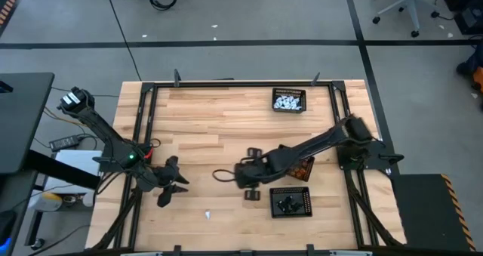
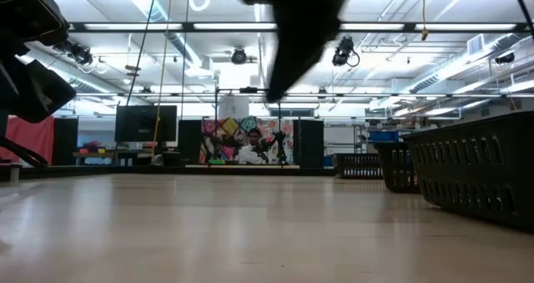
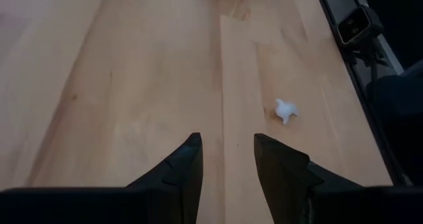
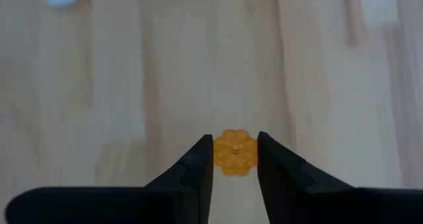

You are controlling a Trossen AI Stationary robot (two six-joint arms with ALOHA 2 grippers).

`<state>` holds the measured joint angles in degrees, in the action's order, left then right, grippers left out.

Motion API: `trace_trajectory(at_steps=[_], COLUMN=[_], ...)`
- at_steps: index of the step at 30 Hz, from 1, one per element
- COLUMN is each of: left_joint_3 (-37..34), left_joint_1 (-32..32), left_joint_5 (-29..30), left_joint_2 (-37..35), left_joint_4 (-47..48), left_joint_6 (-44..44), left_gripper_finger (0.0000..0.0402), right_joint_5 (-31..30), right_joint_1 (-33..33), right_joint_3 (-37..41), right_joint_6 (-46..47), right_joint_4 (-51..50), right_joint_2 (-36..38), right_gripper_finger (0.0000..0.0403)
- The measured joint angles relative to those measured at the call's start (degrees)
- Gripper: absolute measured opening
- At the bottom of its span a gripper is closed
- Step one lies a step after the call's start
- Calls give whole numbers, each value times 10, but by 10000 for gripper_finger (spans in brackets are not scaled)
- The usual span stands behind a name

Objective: Sort Halloween decoration
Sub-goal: Put the orange pumpkin toy into the center black bin, then put the white ghost toy into the top black bin

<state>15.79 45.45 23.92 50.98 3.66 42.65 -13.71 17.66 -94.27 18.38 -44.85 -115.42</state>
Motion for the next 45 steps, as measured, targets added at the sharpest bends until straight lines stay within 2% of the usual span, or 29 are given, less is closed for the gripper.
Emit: trace_trajectory(at_steps=[8, 13, 17, 22, 26, 30, 38, 45], left_joint_3=[0, 0, 0, 0, 4, 46, 158, 198], left_joint_1=[0, -29, -59, -94, -113, -119, -130, -135], left_joint_5=[48, 48, 37, 19, -44, -102, -109, -162], left_joint_2=[0, 0, 0, 0, 7, 41, 150, 197], left_joint_4=[0, -24, -68, -87, -99, -69, 4, 19], left_joint_6=[-4, 5, -16, -19, -47, -79, -138, -133], left_gripper_finger=[143, 143, 143, 143, 143, 143, 144, 144], right_joint_5=[-35, -43, -12, 49, 74, 76, 78, 153], right_joint_1=[19, 23, 21, 8, -7, -23, -33, -58], right_joint_3=[222, 347, 431, 510, 542, 544, 541, 527], right_joint_6=[125, 205, 242, 253, 258, 259, 250, 260], right_joint_4=[-5, -2, -1, 38, 68, 67, 73, 64], right_joint_2=[175, 285, 344, 379, 389, 389, 391, 405], right_gripper_finger=[104, 104, 104, 110, 135, 160, 173, 172])
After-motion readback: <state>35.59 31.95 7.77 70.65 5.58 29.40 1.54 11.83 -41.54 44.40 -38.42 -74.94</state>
